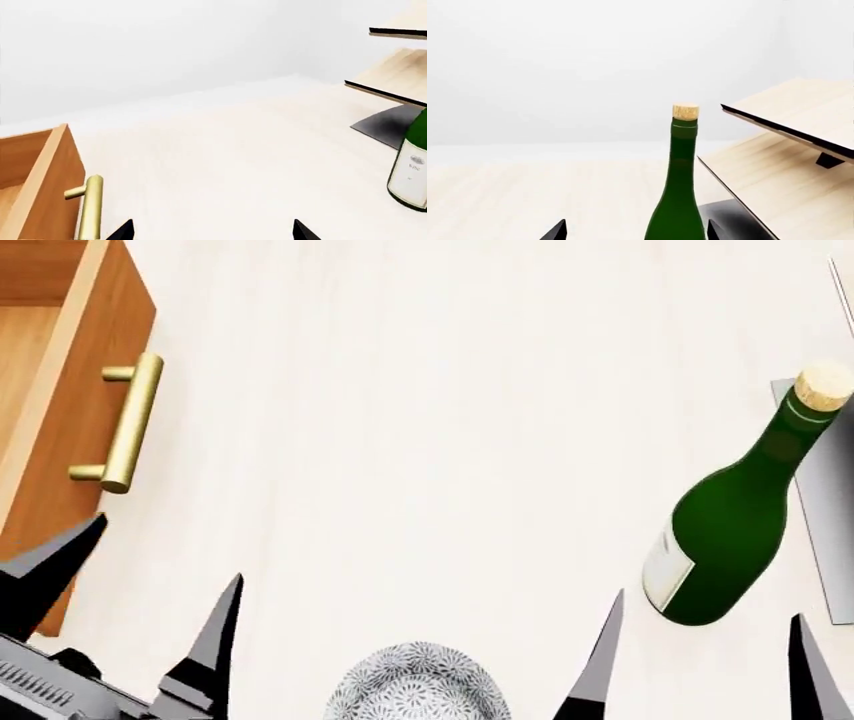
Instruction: Put the bowl on top of the cabinet.
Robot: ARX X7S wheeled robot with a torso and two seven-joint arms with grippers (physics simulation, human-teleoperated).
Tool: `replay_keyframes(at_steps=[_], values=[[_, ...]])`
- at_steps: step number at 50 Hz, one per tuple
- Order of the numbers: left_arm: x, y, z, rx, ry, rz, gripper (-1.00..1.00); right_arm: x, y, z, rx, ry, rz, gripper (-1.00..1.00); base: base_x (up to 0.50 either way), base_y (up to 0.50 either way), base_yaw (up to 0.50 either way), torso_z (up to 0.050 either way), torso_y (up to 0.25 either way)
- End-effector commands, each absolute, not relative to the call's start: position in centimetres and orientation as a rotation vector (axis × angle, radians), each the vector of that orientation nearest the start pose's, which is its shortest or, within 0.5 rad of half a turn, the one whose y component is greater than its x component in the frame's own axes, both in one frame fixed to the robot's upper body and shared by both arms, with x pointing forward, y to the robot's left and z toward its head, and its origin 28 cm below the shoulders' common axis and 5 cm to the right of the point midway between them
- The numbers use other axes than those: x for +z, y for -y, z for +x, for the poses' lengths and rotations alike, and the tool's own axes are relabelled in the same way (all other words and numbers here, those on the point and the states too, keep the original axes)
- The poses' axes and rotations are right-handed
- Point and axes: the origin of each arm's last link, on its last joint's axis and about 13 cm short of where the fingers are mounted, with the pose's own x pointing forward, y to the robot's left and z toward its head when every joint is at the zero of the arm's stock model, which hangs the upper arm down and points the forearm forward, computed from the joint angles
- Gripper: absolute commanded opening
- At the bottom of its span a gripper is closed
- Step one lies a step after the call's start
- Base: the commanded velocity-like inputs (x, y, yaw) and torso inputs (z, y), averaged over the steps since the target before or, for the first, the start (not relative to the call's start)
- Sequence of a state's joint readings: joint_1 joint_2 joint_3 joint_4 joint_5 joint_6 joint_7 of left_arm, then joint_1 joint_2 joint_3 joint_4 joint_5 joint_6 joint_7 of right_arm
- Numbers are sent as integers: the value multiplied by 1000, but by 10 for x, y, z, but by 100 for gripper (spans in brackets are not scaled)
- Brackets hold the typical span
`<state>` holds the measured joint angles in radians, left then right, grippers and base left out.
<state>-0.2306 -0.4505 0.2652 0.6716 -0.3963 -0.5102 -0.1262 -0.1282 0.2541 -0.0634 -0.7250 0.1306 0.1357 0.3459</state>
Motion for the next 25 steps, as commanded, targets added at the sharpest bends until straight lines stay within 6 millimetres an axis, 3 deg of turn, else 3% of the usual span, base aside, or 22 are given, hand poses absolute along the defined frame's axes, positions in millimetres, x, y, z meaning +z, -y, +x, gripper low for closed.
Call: replay_keyframes(at_steps=[1,11,25], values=[[162,-205,225,-581,135,282,100,131,114,167,-153,452,-31,100,0,0,0,0,0],[175,-194,227,-731,38,391,100,131,113,166,-153,456,-34,100,0,0,0,0,0],[173,-186,226,-858,-55,405,100,130,112,166,-145,453,-47,100,0,0,0,0,0]])
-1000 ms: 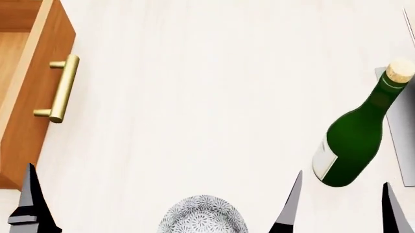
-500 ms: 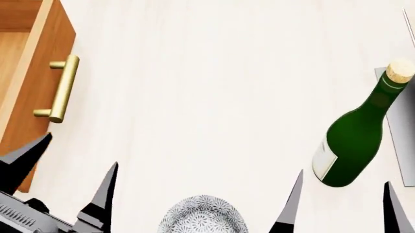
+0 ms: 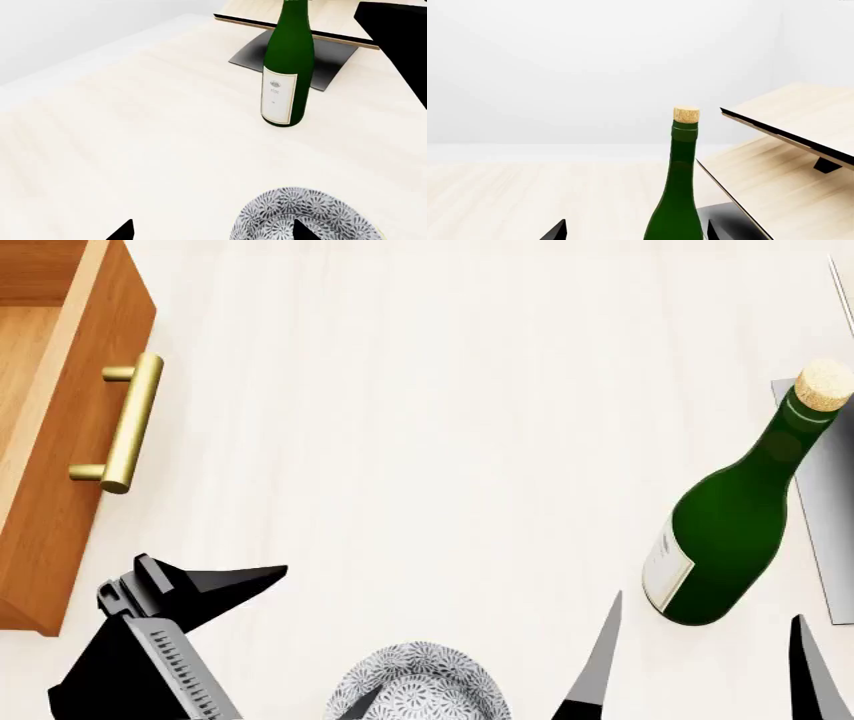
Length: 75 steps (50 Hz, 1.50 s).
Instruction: Put the bowl on top of the cabinet.
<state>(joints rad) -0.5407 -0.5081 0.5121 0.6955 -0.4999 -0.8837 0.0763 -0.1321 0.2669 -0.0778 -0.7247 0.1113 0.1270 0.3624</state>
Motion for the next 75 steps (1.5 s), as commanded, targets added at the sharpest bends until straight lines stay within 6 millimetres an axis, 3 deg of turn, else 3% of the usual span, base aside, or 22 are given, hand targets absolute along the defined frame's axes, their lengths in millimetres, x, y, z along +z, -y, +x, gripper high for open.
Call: replay_keyframes(at_steps=[1,20,31,42,58,75], values=[[173,-185,226,-863,-62,398,100,129,112,166,-144,453,-48,100,0,0,0,0,0],[172,-182,254,-869,-113,398,100,129,112,167,-134,449,-58,100,0,0,0,0,0],[161,-180,271,-818,-184,580,100,128,111,167,-125,446,-65,100,0,0,0,0,0],[165,-174,281,-818,-180,630,100,127,111,167,-115,444,-72,100,0,0,0,0,0],[167,-168,282,-883,-152,687,100,127,110,166,-104,445,-75,100,0,0,0,0,0],[158,-166,279,-962,-124,794,100,127,110,165,-100,448,-76,100,0,0,0,0,0]])
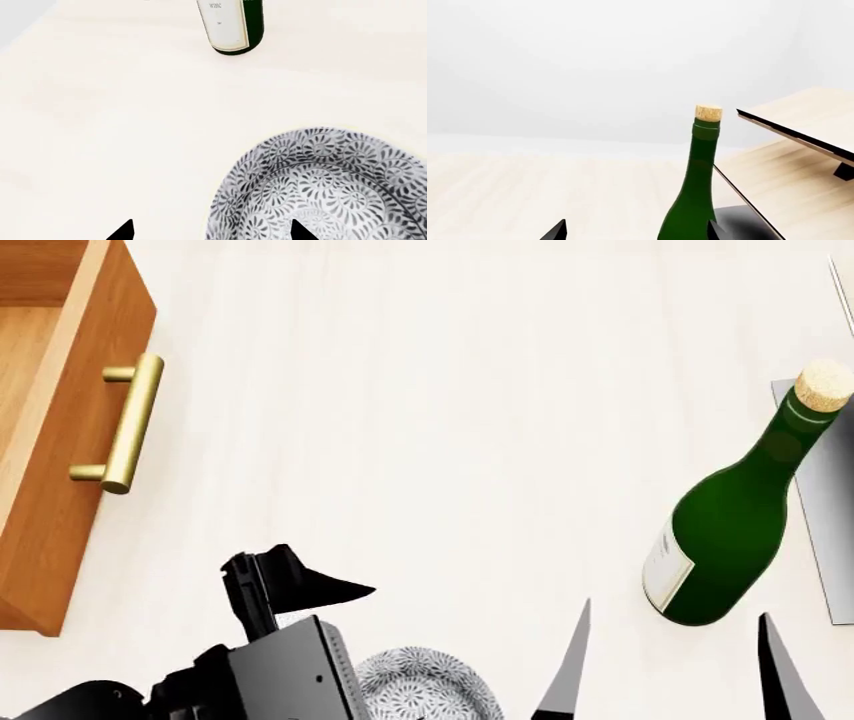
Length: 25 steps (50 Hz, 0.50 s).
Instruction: Put the bowl on top of the cabinet.
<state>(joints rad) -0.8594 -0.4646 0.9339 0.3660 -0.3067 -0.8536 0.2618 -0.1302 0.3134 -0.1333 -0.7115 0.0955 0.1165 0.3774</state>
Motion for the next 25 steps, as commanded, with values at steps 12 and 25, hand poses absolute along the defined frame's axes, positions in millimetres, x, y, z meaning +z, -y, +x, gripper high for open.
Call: replay_keyframes(at_steps=[12,25], values=[[148,-167,285,-966,-141,837,100,127,109,165,-98,448,-76,100,0,0,0,0,0],[138,-168,287,-986,-155,879,100,127,110,165,-98,450,-75,100,0,0,0,0,-5]])
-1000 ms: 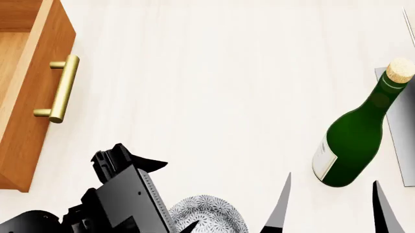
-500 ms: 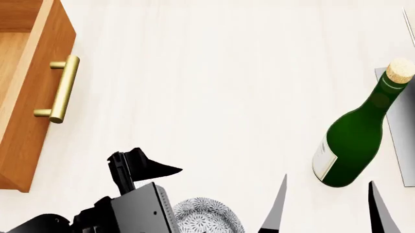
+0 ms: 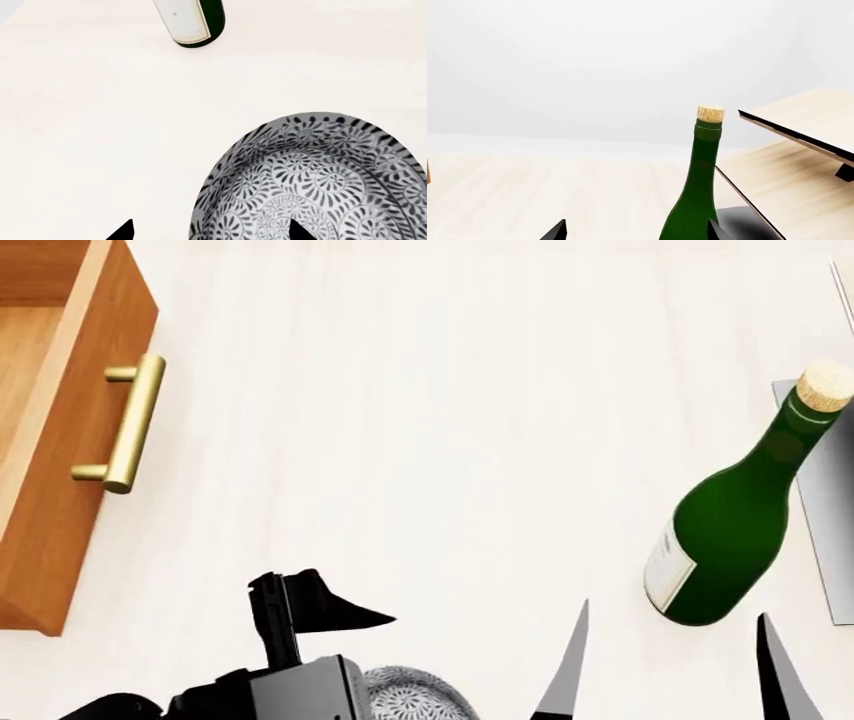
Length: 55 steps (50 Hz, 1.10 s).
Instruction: Put the bowl on top of the cabinet.
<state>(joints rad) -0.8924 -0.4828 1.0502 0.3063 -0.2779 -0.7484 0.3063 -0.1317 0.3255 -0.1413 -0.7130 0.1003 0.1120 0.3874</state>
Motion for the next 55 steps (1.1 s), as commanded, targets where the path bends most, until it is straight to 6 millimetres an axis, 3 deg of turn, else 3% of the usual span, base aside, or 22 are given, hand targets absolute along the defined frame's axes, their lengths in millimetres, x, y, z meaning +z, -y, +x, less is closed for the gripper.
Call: replay_keyframes(at_steps=[1,9,10,36,38,44,49,53,54,55], values=[[138,-168,287,-986,-155,879,100,127,110,165,-98,450,-75,100,0,0,0,0,0],[132,-169,289,-987,-163,891,100,127,110,165,-99,450,-75,100,0,0,0,0,-7],[130,-171,290,-978,-165,893,-100,127,110,166,-100,451,-74,100,0,0,0,0,0],[142,-177,291,-948,-134,910,-100,126,109,165,-94,450,-83,100,0,0,0,0,-4],[161,-181,292,-918,-93,915,-100,127,109,165,-94,451,-84,100,0,0,1,0,-5],[186,-186,289,-889,-39,933,-100,126,109,165,-89,451,-86,100,0,0,0,0,0],[204,-189,284,-876,-2,925,-100,126,108,165,-87,451,-88,100,0,0,0,0,0],[207,-189,284,-875,4,922,-100,126,108,165,-87,452,-88,100,0,0,0,0,0],[228,-190,283,-824,63,875,-100,126,109,164,-88,453,-88,100,0,0,0,0,0],[237,-190,283,-797,92,843,-100,126,109,164,-88,454,-89,100,0,0,0,0,0]])
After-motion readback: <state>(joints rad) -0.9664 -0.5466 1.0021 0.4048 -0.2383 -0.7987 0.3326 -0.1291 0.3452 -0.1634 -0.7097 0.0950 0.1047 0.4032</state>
